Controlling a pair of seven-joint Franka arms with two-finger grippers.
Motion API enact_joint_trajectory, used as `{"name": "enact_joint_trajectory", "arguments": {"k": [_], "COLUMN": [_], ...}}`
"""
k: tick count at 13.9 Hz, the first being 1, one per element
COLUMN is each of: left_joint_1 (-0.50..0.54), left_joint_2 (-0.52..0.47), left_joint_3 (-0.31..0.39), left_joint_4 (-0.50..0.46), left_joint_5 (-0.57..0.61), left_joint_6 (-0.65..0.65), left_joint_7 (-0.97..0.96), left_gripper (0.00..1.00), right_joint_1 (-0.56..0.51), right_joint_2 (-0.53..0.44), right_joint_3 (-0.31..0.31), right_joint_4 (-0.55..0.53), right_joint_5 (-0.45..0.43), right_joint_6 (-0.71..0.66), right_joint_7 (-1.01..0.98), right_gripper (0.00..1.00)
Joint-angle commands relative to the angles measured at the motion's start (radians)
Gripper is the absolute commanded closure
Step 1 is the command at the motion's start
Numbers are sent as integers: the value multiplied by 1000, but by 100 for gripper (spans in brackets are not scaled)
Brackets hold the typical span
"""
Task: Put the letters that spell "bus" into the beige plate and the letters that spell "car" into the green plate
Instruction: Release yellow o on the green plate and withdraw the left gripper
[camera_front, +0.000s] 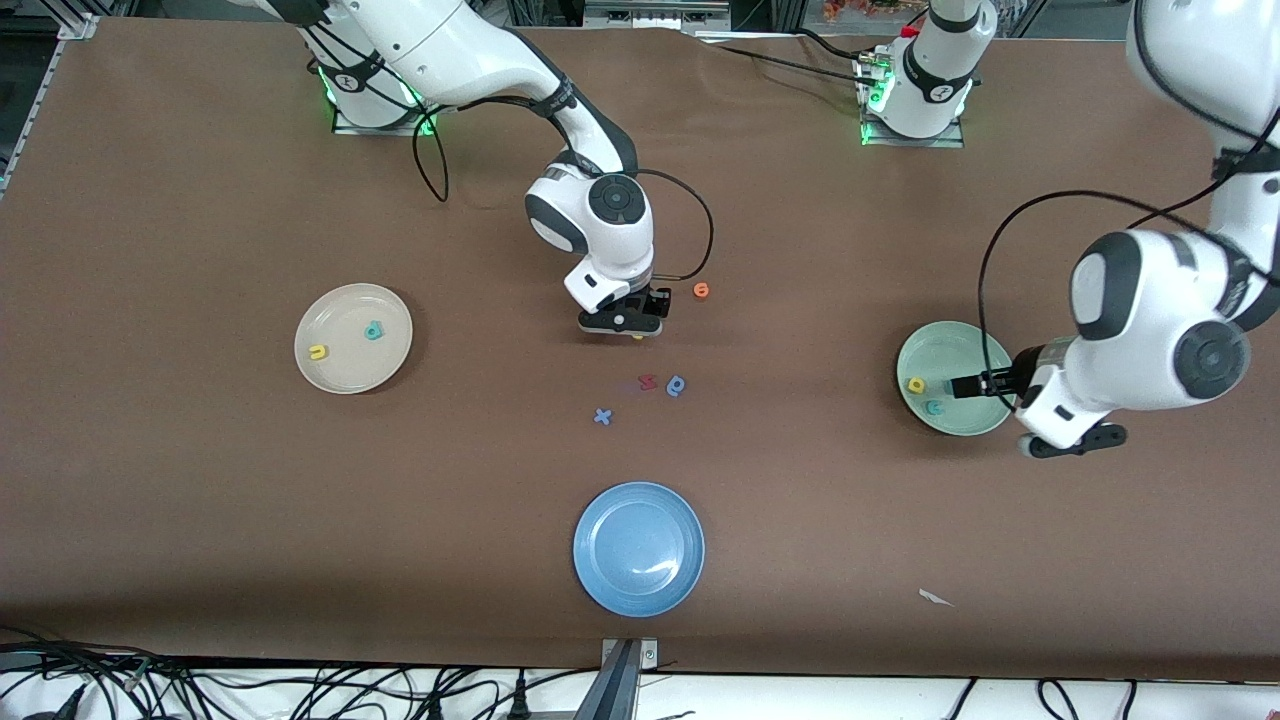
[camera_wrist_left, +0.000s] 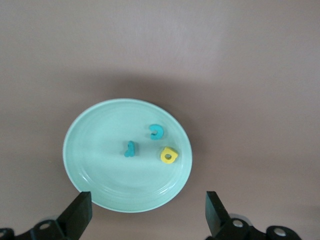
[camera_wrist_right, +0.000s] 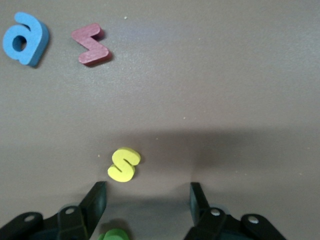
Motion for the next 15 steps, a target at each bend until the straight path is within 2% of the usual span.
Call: {"name": "enact_joint_trajectory", "arguments": {"k": [1,3,4,7,9,10,12,15], "left_joint_1": [2,2,2,4,1,2,1,-1], "left_joint_2": [-101,-150,-160,-158,-158,-158,-151,-149], "left_joint_3": [-5,-5,-5,-2,-3,-3,0,0], "left_joint_4": [-2,12,35,176,231,256,302,305], "left_joint_5": [24,24,24,19,24,18,19,13], "left_joint_6": [-18,-18,-25,-161,-218,-241,-289,-300], "left_joint_7": [7,9,9,12,12,19,85,99], "left_gripper": [0,0,0,0,0,0,0,0], "right_joint_1": [20,22,22,22,22,20,26,28], "right_joint_2": [31,30,30,28,28,25,25,31], "right_joint_3": [-9,-12,-14,-19,-19,-17,-17,-22], "right_joint_4": [40,40,39,39,40,42,65,91], "right_joint_5": [-18,-20,-21,-35,-34,-32,-26,-26], "right_joint_6": [-6,-6,-6,-6,-6,-6,-6,-4], "right_joint_7": [30,29,27,26,29,30,30,30], "right_gripper": [39,54,58,71,71,66,50,48]}}
